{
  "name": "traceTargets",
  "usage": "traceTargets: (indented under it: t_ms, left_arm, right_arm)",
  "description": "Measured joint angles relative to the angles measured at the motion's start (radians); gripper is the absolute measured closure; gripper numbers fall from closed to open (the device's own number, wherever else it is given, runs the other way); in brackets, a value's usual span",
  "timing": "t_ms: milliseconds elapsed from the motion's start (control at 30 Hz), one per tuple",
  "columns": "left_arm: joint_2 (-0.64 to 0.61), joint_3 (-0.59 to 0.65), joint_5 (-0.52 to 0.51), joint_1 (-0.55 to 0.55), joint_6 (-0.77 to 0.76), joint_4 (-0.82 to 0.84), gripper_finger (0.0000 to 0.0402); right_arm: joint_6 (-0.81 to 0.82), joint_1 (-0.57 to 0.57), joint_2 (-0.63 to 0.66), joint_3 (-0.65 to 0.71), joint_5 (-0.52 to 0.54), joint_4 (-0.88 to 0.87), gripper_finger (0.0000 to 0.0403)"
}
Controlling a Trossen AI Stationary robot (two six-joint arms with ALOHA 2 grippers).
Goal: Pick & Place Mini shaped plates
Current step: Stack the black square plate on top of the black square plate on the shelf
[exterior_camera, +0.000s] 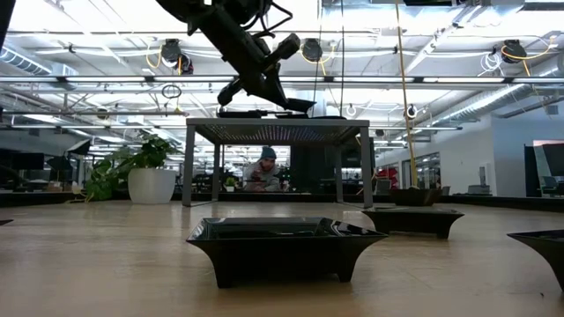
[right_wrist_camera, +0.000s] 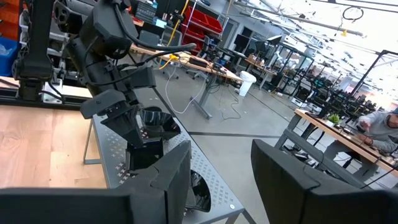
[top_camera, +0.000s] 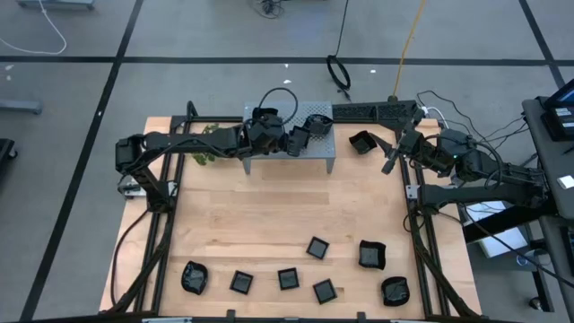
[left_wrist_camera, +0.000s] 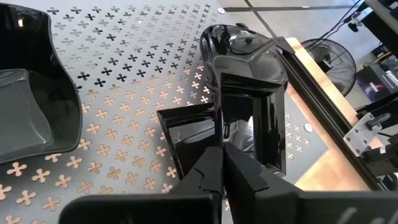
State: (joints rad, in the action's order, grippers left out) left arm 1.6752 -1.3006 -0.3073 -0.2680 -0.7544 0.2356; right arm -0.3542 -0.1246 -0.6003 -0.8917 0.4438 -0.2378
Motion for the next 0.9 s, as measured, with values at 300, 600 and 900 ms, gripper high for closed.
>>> traceTargets:
  t_ms: [300,600,900]
  left_arm:
    - [0.000,0.000,-0.013,-0.004,-0.005,0.027,0.0394]
    - [0.000,0.000,-0.013,-0.007,-0.014,0.029,0.0377]
    - [0.000,0.000,-0.045,-0.008,-0.057,0.025,0.0373]
  right_arm:
    - [0.000,0.000,0.000,0.000,0.000,0.000,0.0248]
    - [0.000,0.000,-0.001,0.000,0.000,0.000,0.0248]
    - [0.000,0.000,-0.001,0.000,0.000,0.000,0.0248]
